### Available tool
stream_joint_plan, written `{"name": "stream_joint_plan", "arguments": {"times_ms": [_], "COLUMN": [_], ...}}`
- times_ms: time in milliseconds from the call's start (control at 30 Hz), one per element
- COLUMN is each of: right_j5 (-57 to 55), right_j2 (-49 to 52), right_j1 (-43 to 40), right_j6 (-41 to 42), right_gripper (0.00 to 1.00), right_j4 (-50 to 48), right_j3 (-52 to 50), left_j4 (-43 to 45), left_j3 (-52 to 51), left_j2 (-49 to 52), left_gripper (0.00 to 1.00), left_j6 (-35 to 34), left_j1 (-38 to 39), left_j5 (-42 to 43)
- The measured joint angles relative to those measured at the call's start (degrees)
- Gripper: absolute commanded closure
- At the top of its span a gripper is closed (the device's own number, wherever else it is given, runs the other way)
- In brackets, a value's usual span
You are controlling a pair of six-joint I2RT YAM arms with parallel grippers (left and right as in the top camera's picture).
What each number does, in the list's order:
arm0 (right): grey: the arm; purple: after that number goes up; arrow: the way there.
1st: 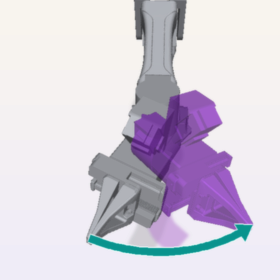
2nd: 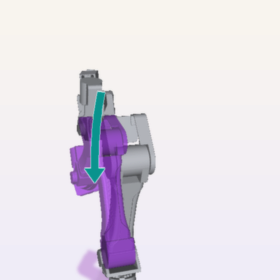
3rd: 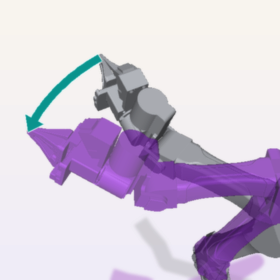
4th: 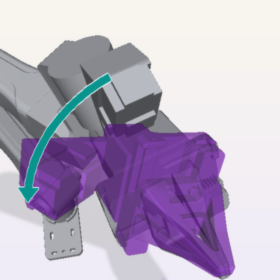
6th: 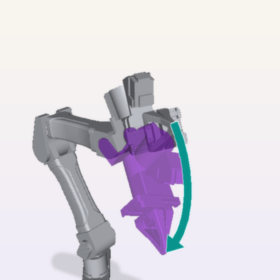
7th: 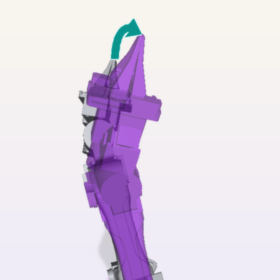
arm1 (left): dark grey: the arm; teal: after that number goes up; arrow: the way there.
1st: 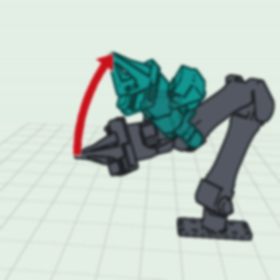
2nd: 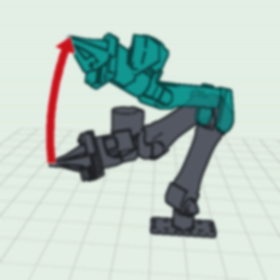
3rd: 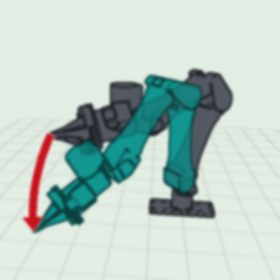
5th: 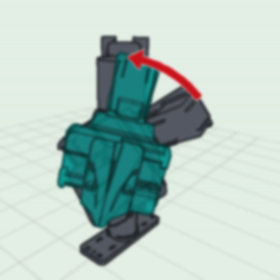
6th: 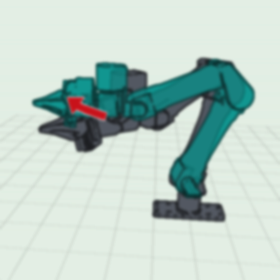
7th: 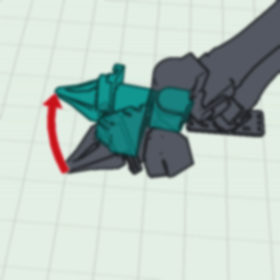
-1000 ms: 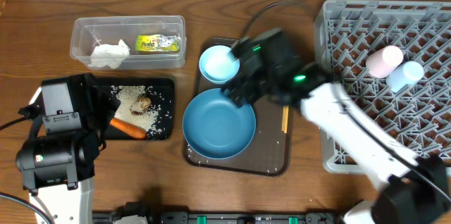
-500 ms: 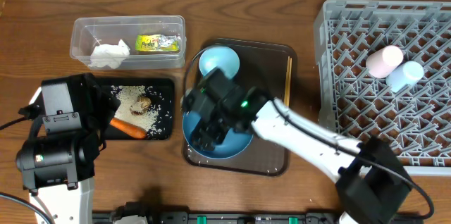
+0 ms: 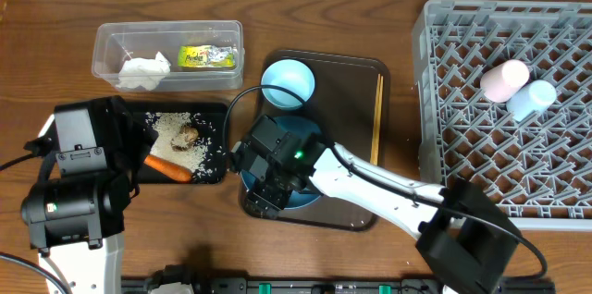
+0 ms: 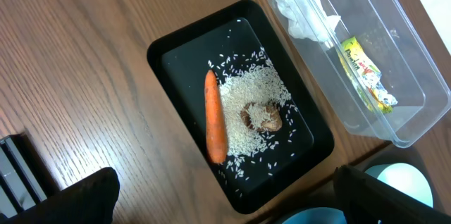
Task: Sort waste into correct bins and load items into the dishwasher rack
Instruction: 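Grasp the rim of the large blue plate with the right gripper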
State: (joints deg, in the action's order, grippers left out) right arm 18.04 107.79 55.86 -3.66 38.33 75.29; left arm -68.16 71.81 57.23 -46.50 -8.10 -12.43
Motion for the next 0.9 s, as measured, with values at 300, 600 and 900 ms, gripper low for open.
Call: {"name": "stream_joint_plan", "arguments": {"times_ms": [300,600,900], "right_j5": [0.0,0.0,-2.1], "right_j2": [4.8,4.8,4.8], "right_j1": [0.0,0.0,0.0], "right_j6": [1.8,3.8,4.8], "right_gripper": [0.46,0.75,0.86], "right_j4": [1.1,1.1,1.1], "right_j3": [0.0,0.0,0.0], "left_j4": [0.0,0.0,0.0], "left_j3": [0.0,0.0,0.0], "left_j2": [0.0,0.0,0.0], "left_gripper": [0.02,0.02,0.02], "left_j6": [0.0,0.0,0.0], "left_j1": [0.0,0.0,0.0], "left_j5": [0.0,0.0,0.0]}}
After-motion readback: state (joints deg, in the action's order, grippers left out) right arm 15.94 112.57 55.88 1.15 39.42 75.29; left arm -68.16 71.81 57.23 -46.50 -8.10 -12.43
